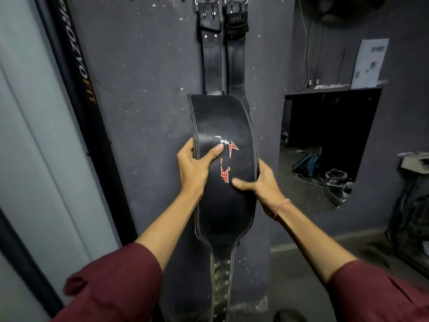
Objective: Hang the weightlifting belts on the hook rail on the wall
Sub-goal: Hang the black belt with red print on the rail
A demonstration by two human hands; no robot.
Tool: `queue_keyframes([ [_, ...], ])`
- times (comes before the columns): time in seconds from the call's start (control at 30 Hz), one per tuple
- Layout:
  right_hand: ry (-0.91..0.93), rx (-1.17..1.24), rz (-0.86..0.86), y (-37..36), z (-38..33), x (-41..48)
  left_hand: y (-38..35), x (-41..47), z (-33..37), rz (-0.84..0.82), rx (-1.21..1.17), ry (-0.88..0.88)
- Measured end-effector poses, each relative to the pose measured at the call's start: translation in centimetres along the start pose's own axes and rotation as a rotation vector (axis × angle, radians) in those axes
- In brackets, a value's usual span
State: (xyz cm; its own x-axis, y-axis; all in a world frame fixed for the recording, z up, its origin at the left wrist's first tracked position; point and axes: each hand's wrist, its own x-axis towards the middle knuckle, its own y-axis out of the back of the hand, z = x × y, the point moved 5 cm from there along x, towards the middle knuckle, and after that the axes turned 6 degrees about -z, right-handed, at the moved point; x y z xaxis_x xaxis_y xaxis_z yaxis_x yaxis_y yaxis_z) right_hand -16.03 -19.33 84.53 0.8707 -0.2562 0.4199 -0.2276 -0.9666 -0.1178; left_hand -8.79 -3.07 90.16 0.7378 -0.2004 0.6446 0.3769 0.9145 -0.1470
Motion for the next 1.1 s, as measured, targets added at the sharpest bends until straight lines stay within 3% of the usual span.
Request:
queue_keyframes([
  [0.33,-0.178,0.0,0.012,-0.1,6.1,-4.6,0.6,-0.2,-1.4,-0.04,0.036,0.047],
  [0.5,-0.041,0.093,0.057,-1.8,-0.3,-0.4,1.1,0.3,-0.6,-0.023,0.019,0.023],
  [0.6,-0.049,0.115,0.054,-1.6,-3.8,2.7,0.8,-0.2,-0.4,-0.052,0.024,0.027],
  [0.8,0.009,0.037,0.099,-1.4,-4.6,4.0,1.2,-2.4,-1.2,-0.044,0.166,0.014],
  [1.1,0.119,0.048,0.169,-0.6,-5.0,4.2,2.1,-9.7,-7.7,-0.074,0.175,0.254],
])
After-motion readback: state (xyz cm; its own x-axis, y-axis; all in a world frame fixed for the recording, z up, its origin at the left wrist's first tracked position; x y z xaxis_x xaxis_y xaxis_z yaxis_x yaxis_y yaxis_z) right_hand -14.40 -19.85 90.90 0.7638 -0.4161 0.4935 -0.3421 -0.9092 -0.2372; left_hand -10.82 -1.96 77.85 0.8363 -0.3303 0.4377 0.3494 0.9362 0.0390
